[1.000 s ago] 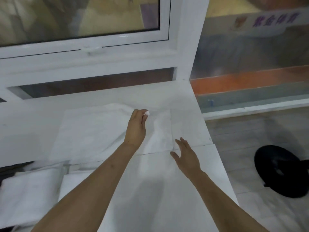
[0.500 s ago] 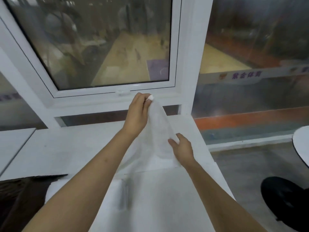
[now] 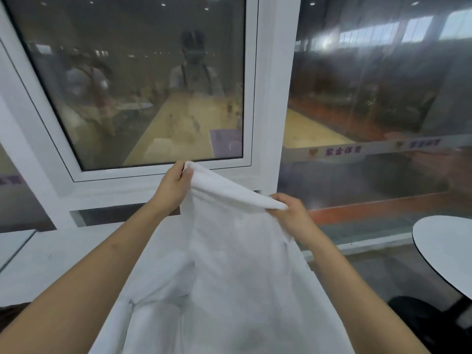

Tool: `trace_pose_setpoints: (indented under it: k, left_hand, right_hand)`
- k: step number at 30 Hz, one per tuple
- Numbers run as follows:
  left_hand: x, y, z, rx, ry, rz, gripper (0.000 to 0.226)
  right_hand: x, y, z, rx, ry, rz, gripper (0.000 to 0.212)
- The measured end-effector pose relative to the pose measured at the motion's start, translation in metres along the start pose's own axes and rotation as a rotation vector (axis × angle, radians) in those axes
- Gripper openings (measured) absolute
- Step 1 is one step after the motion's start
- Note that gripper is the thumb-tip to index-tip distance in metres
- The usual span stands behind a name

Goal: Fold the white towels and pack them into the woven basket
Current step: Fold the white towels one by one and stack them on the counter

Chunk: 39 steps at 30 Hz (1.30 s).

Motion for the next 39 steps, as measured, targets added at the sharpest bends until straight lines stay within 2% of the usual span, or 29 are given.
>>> trace_pose_setpoints:
  k: [4, 7, 10, 12, 17, 22, 27, 30, 33, 39]
  left_hand:
    - [0.008, -0.015, -0.033, 0.042, -0.055, 0.059, 0.022]
    - [0.011, -0.034, -0.052, 0.170, 0.088, 0.117, 0.013]
    - [0.011, -0.056, -0.038, 0.200, 0.217, 0.177, 0.011]
    - [0.010, -0.062, -0.007, 0.170, 0.320, 0.214, 0.013]
    - [0.014, -0.051, 0.074, -0.049, 0.421, 0.237, 0.012]
    - [0.016, 0.000, 0.091, -0.122, 0.450, 0.179, 0.018]
    - [0.006, 0.086, 0.047, -0.080, 0.306, 0.113, 0.016]
    - [-0.009, 0.161, -0.002, -0.003, 0.219, 0.062, 0.018]
    - [-0.024, 0.231, -0.046, 0.095, 0.173, 0.044, 0.022]
    - [-0.052, 0.345, -0.083, 0.236, 0.161, 0.045, 0.020]
  right_hand:
    - [0.000, -0.023, 0.012, -0.009, 0.173, 0.010, 0.009]
    - [0.004, -0.045, 0.011, -0.019, 0.278, 0.037, 0.010]
    - [0.022, -0.065, -0.011, 0.011, 0.306, 0.110, 0.012]
    - [0.040, -0.072, -0.032, 0.040, 0.282, 0.163, 0.015]
    - [0.080, -0.057, -0.081, 0.175, 0.333, 0.271, 0.023]
    - [0.089, -0.012, -0.087, 0.258, 0.458, 0.308, 0.024]
    - [0.061, 0.060, -0.039, 0.192, 0.563, 0.177, 0.023]
    - [0.034, 0.113, 0.015, 0.135, 0.668, 0.070, 0.019]
    - [0.004, 0.162, 0.077, 0.075, 0.761, -0.072, 0.023]
    - [-0.022, 0.249, 0.152, 0.020, 0.721, -0.294, 0.020]
Point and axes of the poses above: each hand's wrist, its own y-axis away from the middle knuckle, its own x-axis out of the back of the hand, z = x × y, the point moved 5 cm from there along -y, towards the middle knuckle, and after that the axes turned 15 degrees about y, right-handed, at the moved point
